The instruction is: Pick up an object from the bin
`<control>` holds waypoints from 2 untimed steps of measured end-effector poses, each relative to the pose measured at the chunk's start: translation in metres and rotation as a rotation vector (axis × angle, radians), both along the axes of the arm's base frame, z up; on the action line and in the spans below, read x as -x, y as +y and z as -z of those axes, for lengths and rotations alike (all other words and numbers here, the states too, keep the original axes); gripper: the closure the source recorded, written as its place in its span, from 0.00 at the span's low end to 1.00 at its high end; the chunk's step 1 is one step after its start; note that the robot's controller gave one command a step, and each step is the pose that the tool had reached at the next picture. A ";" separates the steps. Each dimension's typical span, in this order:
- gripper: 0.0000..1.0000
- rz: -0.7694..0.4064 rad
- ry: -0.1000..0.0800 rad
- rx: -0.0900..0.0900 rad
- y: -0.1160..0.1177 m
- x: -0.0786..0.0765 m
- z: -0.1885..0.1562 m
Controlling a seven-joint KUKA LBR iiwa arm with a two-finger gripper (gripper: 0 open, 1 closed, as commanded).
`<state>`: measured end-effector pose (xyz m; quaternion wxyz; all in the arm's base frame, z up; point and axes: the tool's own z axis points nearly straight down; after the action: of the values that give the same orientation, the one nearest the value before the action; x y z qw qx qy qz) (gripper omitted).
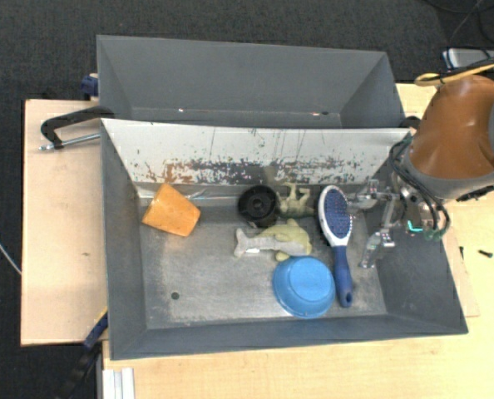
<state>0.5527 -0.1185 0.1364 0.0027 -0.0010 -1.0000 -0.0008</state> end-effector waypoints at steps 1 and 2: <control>0.00 -0.095 -0.020 0.007 0.051 -0.022 0.029; 0.00 0.128 -0.017 0.000 0.056 -0.032 0.040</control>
Offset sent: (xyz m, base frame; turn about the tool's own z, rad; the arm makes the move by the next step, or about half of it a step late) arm 0.0315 0.1001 -0.0664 -0.1596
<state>0.5852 -0.0623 0.0967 -0.0060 -0.0648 -0.9979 -0.0010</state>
